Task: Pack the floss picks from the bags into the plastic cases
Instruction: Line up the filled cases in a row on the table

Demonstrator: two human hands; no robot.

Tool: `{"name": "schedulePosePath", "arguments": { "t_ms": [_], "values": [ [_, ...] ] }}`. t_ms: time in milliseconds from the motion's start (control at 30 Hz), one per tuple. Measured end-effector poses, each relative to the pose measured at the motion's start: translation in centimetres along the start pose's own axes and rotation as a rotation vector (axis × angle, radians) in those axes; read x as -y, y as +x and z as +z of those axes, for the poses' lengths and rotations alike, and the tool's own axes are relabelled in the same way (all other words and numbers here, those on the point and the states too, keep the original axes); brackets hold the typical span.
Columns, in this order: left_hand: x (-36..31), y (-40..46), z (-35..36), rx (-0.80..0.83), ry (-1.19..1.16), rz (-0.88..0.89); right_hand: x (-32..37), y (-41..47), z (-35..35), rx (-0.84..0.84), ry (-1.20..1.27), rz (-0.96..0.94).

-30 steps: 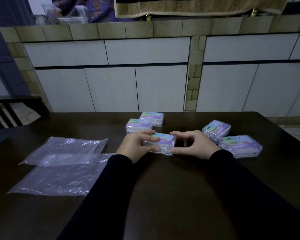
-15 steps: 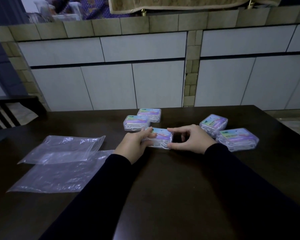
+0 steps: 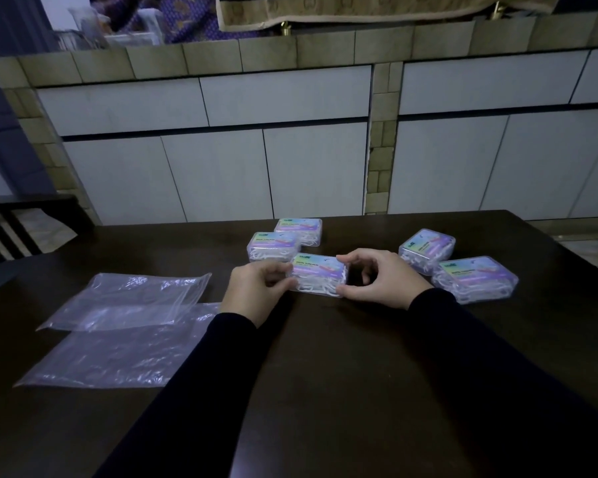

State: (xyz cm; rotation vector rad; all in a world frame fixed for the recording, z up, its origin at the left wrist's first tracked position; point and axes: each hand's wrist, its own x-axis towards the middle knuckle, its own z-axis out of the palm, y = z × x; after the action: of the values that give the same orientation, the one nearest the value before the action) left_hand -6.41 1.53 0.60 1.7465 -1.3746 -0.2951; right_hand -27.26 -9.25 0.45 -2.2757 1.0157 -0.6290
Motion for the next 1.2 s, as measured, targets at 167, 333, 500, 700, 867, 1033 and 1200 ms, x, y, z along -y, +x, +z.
{"name": "schedulePosePath", "arguments": {
  "t_ms": [167,333,500,700,867,1033,1200],
  "values": [
    [-0.1,0.4,-0.1,0.05,0.117,0.036,0.0,0.0,0.3,-0.023,-0.019,0.011],
    [0.0,0.3,0.2,-0.019,0.312,0.239,0.0,0.0,0.6,-0.04,-0.051,0.017],
    [-0.7,0.0,1.0,0.062,0.366,0.428,0.0,0.1,0.6,-0.034,-0.055,0.027],
    [-1.3,0.4,1.9,0.027,0.176,0.315,0.3,-0.2,0.6,-0.042,-0.048,0.033],
    [-0.8,0.2,1.6,0.067,0.158,0.367,0.8,-0.4,0.8,-0.065,-0.171,0.011],
    [-0.4,1.8,0.7,-0.21,0.086,0.291,3.0,-0.6,2.0,-0.129,-0.373,-0.233],
    [-0.2,5.4,-0.3,0.049,0.461,0.042,4.1,0.1,3.0,-0.158,-0.398,-0.286]
  ]
}}
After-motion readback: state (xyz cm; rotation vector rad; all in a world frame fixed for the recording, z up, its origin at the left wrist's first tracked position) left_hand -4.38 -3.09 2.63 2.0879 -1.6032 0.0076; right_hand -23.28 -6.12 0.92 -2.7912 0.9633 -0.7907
